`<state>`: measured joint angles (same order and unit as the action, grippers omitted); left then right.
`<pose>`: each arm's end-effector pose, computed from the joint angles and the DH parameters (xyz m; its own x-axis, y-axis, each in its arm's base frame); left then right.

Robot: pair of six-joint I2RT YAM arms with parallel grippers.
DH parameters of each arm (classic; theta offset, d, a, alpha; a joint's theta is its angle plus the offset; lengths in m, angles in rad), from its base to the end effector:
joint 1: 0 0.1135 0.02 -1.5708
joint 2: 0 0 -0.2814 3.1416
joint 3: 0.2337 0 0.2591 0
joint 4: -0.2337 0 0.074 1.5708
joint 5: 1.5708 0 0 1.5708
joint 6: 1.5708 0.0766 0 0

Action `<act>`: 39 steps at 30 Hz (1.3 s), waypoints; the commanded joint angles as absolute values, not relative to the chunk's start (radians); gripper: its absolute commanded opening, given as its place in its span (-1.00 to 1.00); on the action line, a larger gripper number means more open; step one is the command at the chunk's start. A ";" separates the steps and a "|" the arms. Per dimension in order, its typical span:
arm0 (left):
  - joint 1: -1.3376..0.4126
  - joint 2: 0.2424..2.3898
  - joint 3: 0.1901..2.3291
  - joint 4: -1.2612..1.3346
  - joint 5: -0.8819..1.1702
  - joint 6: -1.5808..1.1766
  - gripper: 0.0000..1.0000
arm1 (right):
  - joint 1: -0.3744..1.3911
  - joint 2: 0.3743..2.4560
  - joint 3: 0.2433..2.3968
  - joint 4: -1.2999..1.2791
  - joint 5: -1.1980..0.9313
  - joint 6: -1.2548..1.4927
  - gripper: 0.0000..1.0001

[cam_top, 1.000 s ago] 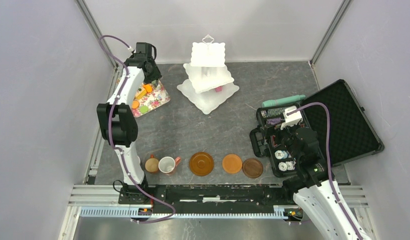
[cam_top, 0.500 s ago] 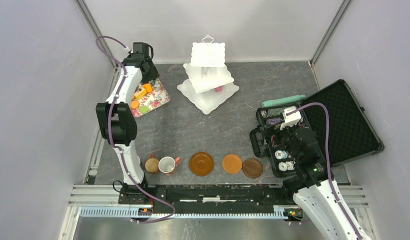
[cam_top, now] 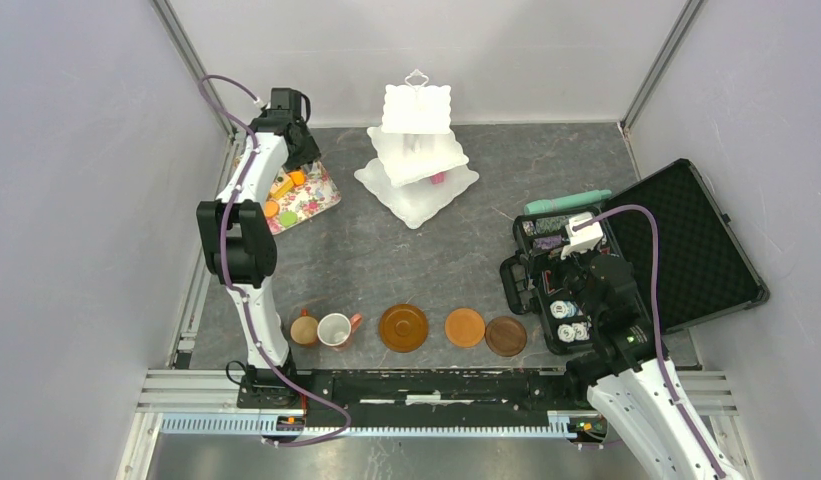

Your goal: Serve the afternoon tea

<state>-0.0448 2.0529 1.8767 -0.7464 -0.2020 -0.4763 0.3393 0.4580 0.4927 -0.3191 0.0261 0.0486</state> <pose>0.4993 -0.0070 0.2589 -0.6724 -0.4195 -0.6099 -0.4337 0.8909 -0.1347 0.1534 0.0520 0.2644 -0.2793 -0.0471 -0.9591 -0.2959 0.9544 0.0393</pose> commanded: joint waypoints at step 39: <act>-0.156 1.630 1.541 -0.612 -0.086 -0.466 -0.46 | 0.339 0.404 0.483 -0.266 0.025 0.058 0.96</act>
<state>-0.1429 1.7473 1.6695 -0.7086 -0.1875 -0.4557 0.3393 0.4129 0.4908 -0.3058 0.0238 0.0551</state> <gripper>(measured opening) 0.445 0.979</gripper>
